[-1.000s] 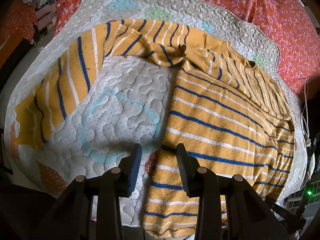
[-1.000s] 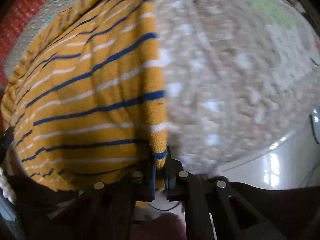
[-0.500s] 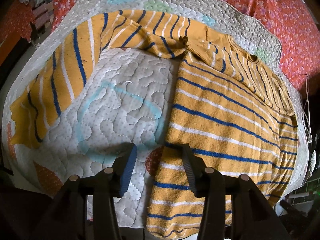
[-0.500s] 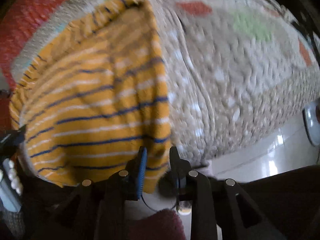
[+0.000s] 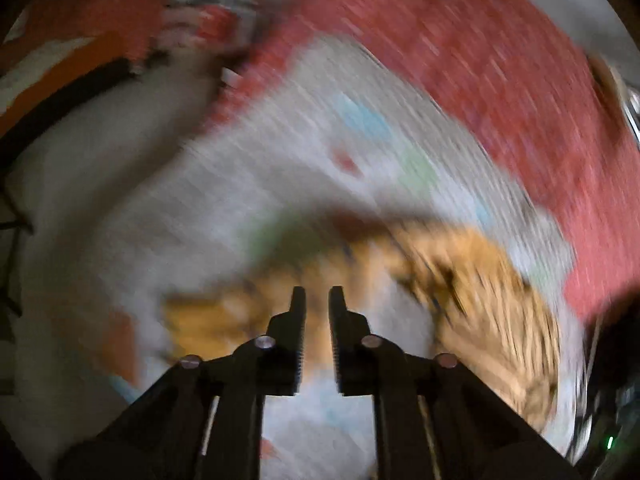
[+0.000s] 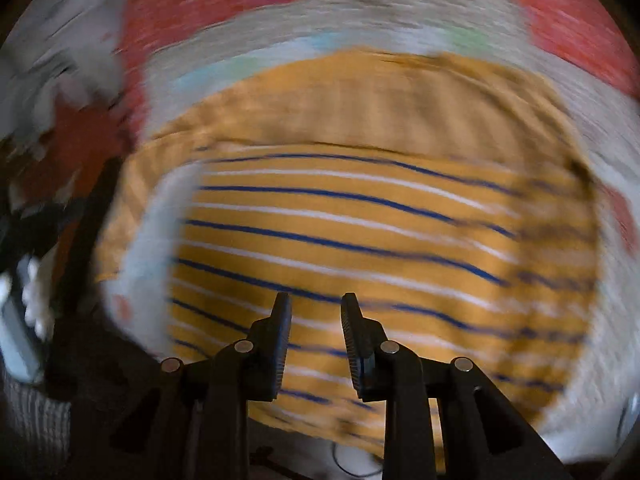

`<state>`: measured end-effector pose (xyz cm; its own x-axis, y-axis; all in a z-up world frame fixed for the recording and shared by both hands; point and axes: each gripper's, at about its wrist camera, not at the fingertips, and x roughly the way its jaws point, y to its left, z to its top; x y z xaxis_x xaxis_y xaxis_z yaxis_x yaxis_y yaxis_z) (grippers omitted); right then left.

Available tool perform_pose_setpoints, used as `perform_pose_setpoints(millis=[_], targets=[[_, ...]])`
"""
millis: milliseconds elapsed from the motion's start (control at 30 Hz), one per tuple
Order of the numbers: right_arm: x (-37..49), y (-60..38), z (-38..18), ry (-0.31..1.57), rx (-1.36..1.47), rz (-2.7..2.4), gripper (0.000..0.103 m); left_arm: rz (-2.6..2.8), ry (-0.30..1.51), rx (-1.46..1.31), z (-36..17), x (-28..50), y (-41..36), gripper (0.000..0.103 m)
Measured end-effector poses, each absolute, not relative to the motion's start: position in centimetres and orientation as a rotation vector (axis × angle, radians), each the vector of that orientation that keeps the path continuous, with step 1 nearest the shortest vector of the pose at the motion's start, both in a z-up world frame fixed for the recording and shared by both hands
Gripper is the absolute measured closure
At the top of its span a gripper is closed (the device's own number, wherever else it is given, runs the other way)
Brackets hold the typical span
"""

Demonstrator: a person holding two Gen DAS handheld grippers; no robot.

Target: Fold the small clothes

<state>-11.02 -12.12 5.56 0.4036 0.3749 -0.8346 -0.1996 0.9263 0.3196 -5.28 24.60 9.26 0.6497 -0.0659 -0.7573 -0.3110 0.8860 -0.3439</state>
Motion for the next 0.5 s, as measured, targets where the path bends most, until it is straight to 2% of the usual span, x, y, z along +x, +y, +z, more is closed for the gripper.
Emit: perform_pose_setpoints(millis=[33, 67, 300, 500], targets=[[-10.1, -9.8, 5.8, 1.088, 0.15, 0.406, 0.068, 0.213, 0.831, -0.503, 9.5, -5.4, 26.9, 0.071], [-9.5, -7.5, 6.1, 1.077, 0.11, 0.458, 0.064, 0.264, 0.809, -0.521, 9.6, -5.7, 28.4, 0.067], [-7.3, 9.3, 5.7, 0.986, -0.199, 0.729, 0.062, 0.574, 0.835, -0.782, 5.0, -8.3, 37.4, 0.067], [-9.1, 18.1, 2.9, 0.915, -0.382, 0.849, 0.056, 0.615, 0.815, -0.878, 4.0, -9.2, 39.7, 0.067]])
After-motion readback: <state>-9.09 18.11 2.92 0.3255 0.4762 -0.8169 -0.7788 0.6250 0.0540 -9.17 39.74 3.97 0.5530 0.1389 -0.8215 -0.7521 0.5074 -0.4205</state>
